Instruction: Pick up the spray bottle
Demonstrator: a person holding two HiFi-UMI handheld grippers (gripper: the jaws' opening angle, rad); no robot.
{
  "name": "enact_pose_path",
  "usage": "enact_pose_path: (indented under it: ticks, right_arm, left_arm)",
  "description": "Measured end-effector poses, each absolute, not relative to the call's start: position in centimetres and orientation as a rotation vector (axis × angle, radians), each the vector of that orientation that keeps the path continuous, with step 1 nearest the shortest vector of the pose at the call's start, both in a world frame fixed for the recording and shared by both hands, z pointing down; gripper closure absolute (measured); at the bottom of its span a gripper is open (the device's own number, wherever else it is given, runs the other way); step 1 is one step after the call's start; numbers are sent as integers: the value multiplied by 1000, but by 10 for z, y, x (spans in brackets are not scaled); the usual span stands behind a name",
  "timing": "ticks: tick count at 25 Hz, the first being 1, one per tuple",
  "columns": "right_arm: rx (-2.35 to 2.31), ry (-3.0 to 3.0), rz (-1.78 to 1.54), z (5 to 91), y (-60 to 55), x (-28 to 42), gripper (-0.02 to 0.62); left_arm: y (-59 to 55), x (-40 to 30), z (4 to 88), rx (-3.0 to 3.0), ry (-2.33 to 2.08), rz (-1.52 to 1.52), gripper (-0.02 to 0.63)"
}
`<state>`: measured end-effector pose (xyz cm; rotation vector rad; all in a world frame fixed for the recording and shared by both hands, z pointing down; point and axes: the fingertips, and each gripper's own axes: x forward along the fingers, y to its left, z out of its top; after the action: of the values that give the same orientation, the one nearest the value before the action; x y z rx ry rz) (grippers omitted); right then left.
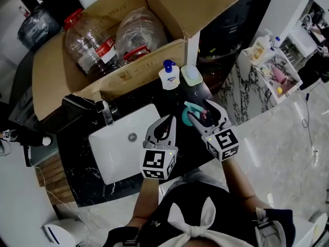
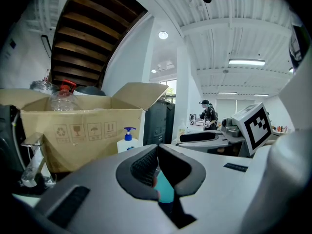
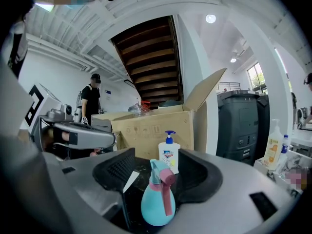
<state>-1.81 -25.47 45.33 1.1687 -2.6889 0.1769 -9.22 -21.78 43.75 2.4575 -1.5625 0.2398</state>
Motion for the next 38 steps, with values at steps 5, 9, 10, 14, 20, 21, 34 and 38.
enact_pose_path:
  ticks: [5,9,10,14,20,21,34,38]
  right_arm:
    - [1162,-2677,194,461,-258,-19,334]
    - [1168,-2670,207,467,-262,-18,336]
    - [1168,-2669,210,468,-263,-18,334]
    - [1168,-2662,213,472,-266,-20,336]
    - [1173,-2652,202,475,-270,-23,336]
    - [1172,-2649,203,476,-270,-23,341]
    - [1164,-2629,207,483,-273,-24,423]
    - [1160,-2618,206,483,-273,-25,460]
  left_arm:
    - [-221,-93,442,2450,-1552,256,578]
    - [-222,-94,444,2447,-1548,269,578]
    - [-222,-94,445,2446,-1547,271,578]
    - [-224,-95,448,2441,-1548,279,578]
    - [-227,-99,449,2437,-1547,278,578]
    - [-227,-99,449,2435,-1548,277,578]
    - [-231,-105,454,2426,-1542,278,578]
    - [-231,-105,453,2425,-1537,277,578]
